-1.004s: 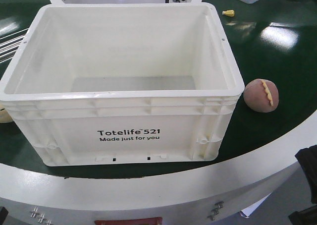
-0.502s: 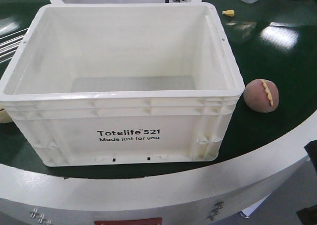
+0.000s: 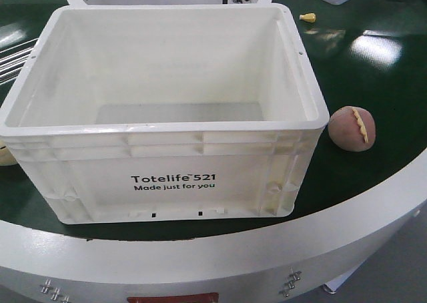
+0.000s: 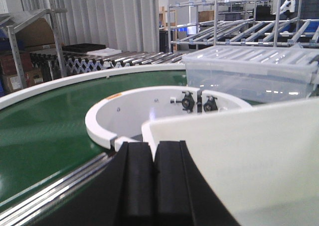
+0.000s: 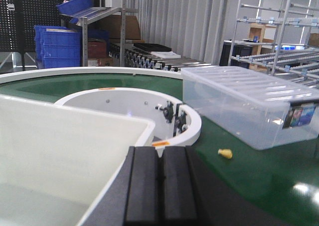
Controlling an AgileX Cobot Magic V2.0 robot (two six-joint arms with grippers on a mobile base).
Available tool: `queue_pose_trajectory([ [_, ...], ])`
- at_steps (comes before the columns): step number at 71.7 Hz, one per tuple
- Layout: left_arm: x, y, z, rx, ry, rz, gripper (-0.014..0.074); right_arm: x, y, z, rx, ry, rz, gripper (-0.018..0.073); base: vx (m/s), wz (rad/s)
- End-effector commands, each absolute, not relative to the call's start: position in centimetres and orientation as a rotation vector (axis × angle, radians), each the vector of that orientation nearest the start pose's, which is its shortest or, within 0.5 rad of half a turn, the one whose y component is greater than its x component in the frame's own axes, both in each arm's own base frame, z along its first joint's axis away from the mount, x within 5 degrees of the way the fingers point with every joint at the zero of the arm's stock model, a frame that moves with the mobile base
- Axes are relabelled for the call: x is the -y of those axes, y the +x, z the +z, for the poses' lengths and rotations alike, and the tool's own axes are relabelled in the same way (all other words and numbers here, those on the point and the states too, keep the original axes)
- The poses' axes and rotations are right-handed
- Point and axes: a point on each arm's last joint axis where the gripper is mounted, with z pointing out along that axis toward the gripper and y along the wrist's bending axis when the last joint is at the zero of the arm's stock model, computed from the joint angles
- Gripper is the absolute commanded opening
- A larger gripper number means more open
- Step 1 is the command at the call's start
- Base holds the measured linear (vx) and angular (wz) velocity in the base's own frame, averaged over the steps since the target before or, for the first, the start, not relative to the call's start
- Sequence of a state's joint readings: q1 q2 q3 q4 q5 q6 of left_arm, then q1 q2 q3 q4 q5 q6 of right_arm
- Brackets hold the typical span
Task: Place moving items into box and shelve
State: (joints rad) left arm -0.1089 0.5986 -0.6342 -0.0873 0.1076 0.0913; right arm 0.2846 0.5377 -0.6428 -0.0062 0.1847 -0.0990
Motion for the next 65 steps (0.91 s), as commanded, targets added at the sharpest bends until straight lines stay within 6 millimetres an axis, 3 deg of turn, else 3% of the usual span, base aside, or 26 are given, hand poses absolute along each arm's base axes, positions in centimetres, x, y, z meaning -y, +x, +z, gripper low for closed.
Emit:
queue_pose_trajectory([
  [1, 1.5, 13.8, 40.5, -1.422, 0.06, -0.107, -0.0027, -3.4, 11.7, 40.8, -1.416, -0.309, 0.107, -0.0015, 0.0, 0.0],
  [13, 1.7, 15.7, 42.7, -1.409, 0.018, -0.155, -0.0027, -4.0, 13.7, 42.7, -1.408, -0.305, 0.11, -0.0015, 0.0, 0.0],
  [43, 1.7, 16.2, 42.6, -1.402, 0.018, -0.152, -0.001, -4.3, 14.6, 42.7, -1.403, -0.301, 0.116, 0.0002, 0.0, 0.0],
  [55, 1.7, 16.2, 42.6, -1.404, 0.017, -0.153, 0.0083, -4.3, 14.6, 42.6, -1.406, -0.302, 0.116, 0.0135, 0.0, 0.0],
  [65, 1.7, 16.2, 42.6, -1.411, 0.018, -0.153, 0.0258, -4.3, 14.6, 42.6, -1.406, -0.302, 0.116, 0.037, 0.0, 0.0],
])
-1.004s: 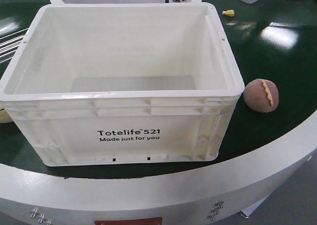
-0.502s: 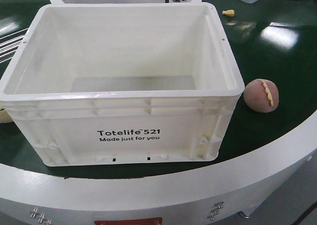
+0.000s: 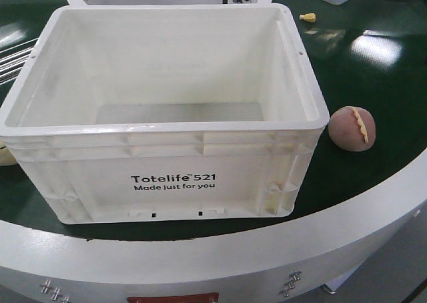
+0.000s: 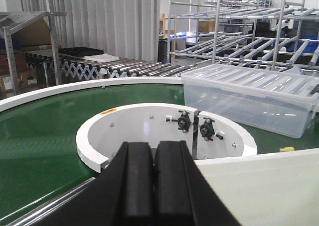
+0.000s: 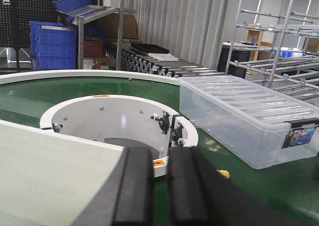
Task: Place moving items into box and shelve
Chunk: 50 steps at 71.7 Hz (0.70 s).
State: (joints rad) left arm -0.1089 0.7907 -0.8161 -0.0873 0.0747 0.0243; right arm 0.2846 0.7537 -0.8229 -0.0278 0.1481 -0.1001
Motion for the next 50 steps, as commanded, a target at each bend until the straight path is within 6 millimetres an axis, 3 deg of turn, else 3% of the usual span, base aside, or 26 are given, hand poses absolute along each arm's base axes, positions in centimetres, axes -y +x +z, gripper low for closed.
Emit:
queue_pose_trajectory([
  [1, 1.7, 16.2, 42.6, -1.411, 0.018, -0.153, 0.0277, -4.3, 14.6, 42.6, -1.406, -0.302, 0.116, 0.0394, 0.0, 0.0],
  [11, 1.7, 16.2, 42.6, -1.411, 0.018, -0.152, 0.0476, -4.3, 14.6, 42.6, -1.405, -0.302, 0.116, 0.0619, 0.0, 0.0],
  [19, 1.7, 16.2, 42.6, -1.406, 0.018, -0.152, 0.0602, -4.4, 15.2, 42.4, -1.423, -0.305, 0.116, 0.0719, 0.0, 0.0],
  [36, 1.7, 16.1, 42.5, -1.423, 0.022, -0.151, 0.0622, -4.6, 15.9, 42.0, -1.452, -0.295, 0.129, 0.0692, 0.0, 0.0],
  [50, 1.1, 14.9, 43.0, -1.398, 0.04, -0.074, 0.0593, -4.3, 14.8, 42.3, -1.434, -0.309, 0.107, 0.0653, 0.0, 0.0],
])
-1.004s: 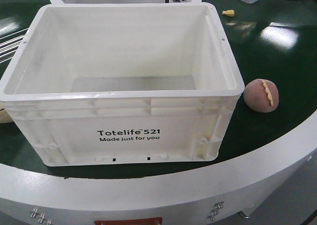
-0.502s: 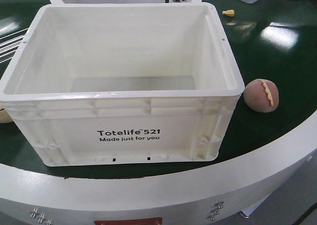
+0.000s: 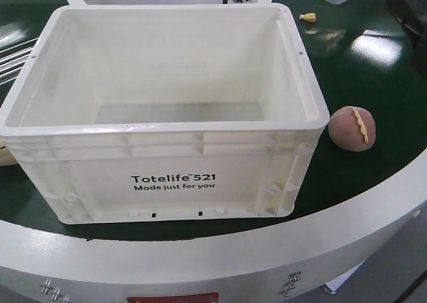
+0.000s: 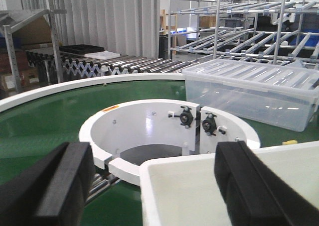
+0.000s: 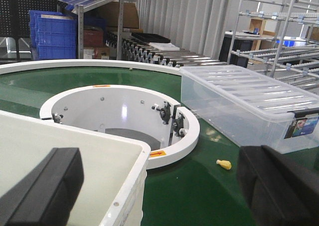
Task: Place moving items into box and shelve
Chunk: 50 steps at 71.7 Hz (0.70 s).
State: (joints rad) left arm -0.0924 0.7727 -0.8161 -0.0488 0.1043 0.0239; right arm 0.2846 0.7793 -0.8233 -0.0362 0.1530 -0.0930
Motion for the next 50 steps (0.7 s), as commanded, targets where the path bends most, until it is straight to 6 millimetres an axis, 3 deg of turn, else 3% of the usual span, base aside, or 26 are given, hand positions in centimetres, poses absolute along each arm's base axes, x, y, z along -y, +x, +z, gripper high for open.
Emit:
queue_pose_trajectory([
  [1, 0.9, 14.8, 43.0, -1.397, 0.032, -0.067, 0.0591, -4.2, 14.7, 42.4, -1.434, -0.309, 0.107, 0.0652, 0.0, 0.0],
  [10, -0.1, 13.6, 42.9, -1.432, -0.003, 0.011, 0.0587, -3.8, 14.2, 42.5, -1.43, -0.321, 0.058, 0.0649, 0.0, 0.0],
  [27, -1.0, 11.5, 43.1, -1.443, -0.032, 0.113, 0.0587, -0.2, 13.9, 42.6, -1.464, -0.1, -0.095, 0.064, 0.0, 0.0],
  [40, -1.1, 11.5, 43.0, -1.446, -0.075, 0.083, 0.0587, -0.3, 14.0, 42.2, -1.509, -0.109, -0.089, 0.0613, 0.0, 0.0],
  [50, -1.3, 12.9, 42.6, -1.477, -0.073, 0.097, 0.0587, -0.7, 15.1, 41.7, -1.543, -0.13, -0.074, 0.0602, 0.0, 0.0],
])
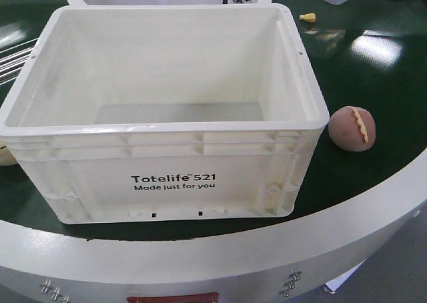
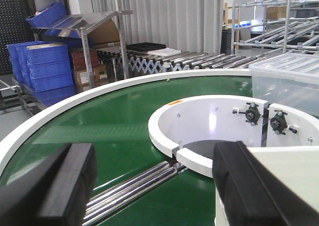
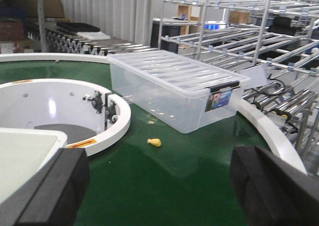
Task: Place moving items into box and shelve
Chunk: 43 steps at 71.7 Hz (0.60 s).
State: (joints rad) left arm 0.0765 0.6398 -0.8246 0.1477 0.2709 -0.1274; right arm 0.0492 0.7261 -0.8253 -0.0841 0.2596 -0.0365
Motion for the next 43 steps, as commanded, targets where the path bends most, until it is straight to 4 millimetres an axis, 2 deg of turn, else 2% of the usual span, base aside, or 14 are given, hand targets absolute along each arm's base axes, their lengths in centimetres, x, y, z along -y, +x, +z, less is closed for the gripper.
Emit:
queue_pose_trajectory([
  [1, -1.3, 13.0, 42.5, -1.479, -0.075, 0.095, 0.0587, -0.7, 15.3, 41.6, -1.547, -0.13, -0.074, 0.0601, 0.0, 0.0],
  [8, -1.4, 14.8, 42.0, -1.504, -0.095, 0.065, 0.0587, -0.7, 16.3, 41.5, -1.568, -0.125, -0.067, 0.0592, 0.0, 0.0],
  [20, -2.0, 18.7, 40.9, -1.579, -0.111, 0.073, 0.0587, -0.9, 19.4, 42.0, -1.606, -0.126, -0.063, 0.0592, 0.0, 0.0],
  [29, -2.7, 21.3, 41.5, -1.601, -0.147, 0.073, 0.0587, -1.1, 22.0, 42.2, -1.638, -0.11, -0.038, 0.0592, 0.0, 0.0],
  [35, -3.2, 23.2, 41.3, -1.631, -0.156, 0.079, 0.0587, -1.2, 23.9, 41.6, -1.68, -0.11, -0.036, 0.0592, 0.0, 0.0],
  [43, -3.4, 25.1, 39.5, -1.715, -0.164, 0.081, 0.0587, -1.3, 26.1, 39.7, -1.758, -0.112, -0.032, 0.0592, 0.0, 0.0],
])
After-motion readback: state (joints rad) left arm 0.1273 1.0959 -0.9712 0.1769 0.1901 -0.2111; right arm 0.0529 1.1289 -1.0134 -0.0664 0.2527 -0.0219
